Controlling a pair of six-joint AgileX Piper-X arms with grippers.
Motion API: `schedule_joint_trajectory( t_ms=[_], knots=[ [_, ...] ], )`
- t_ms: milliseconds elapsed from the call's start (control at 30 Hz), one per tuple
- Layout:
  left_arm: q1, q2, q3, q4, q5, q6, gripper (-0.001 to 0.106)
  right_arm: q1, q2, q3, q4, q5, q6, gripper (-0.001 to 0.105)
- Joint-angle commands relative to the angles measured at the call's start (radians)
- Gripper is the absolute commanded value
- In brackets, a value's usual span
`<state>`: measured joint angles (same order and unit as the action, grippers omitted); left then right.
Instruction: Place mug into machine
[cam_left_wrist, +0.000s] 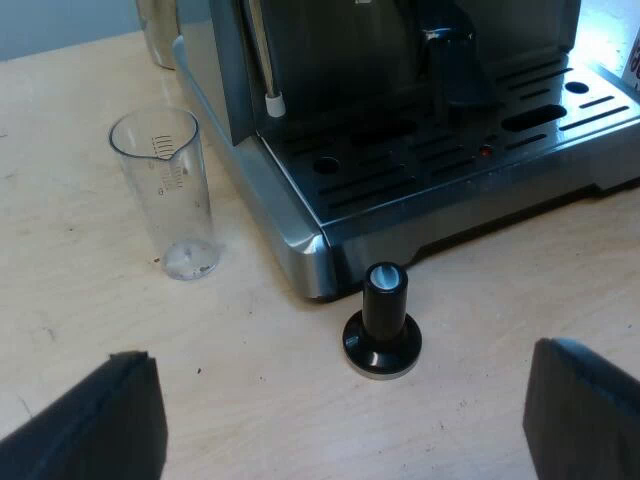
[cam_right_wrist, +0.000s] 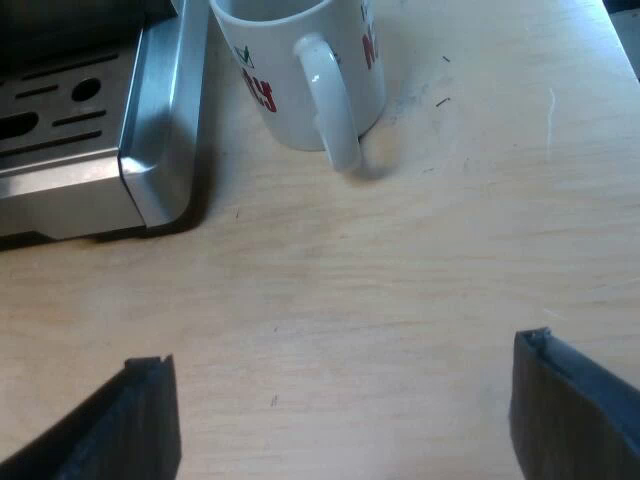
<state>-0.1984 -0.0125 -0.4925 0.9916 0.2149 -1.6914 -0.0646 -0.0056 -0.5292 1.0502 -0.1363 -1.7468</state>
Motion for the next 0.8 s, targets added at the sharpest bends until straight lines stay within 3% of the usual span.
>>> schedule_joint_trajectory(
  t_ms=[33, 333, 433, 567, 800],
  knots=[
    [-0.002, -0.038, -0.002, -0.012, 0.006, -0.003, 0.079, -0.001, -0.047, -0.004, -0.008, 0.006, -0.003, 0.07],
    [-0.002, -0.038, -0.002, -0.012, 0.006, -0.003, 0.079, -0.001, -0.047, -0.004, -0.007, 0.006, -0.003, 0.07],
    [-0.002, -0.038, -0.002, -0.012, 0.009, -0.039, 0.079, -0.001, -0.045, -0.004, -0.007, 0.002, 0.011, 0.07],
    [-0.007, -0.031, -0.002, -0.012, 0.066, -0.041, 0.079, -0.001, -0.045, -0.01, -0.007, -0.003, 0.055, 0.07],
    [-0.082, 0.028, -0.028, -0.025, 0.074, -0.041, 0.079, -0.001, -0.038, -0.04, -0.007, -0.044, 0.063, 0.07]
  ],
)
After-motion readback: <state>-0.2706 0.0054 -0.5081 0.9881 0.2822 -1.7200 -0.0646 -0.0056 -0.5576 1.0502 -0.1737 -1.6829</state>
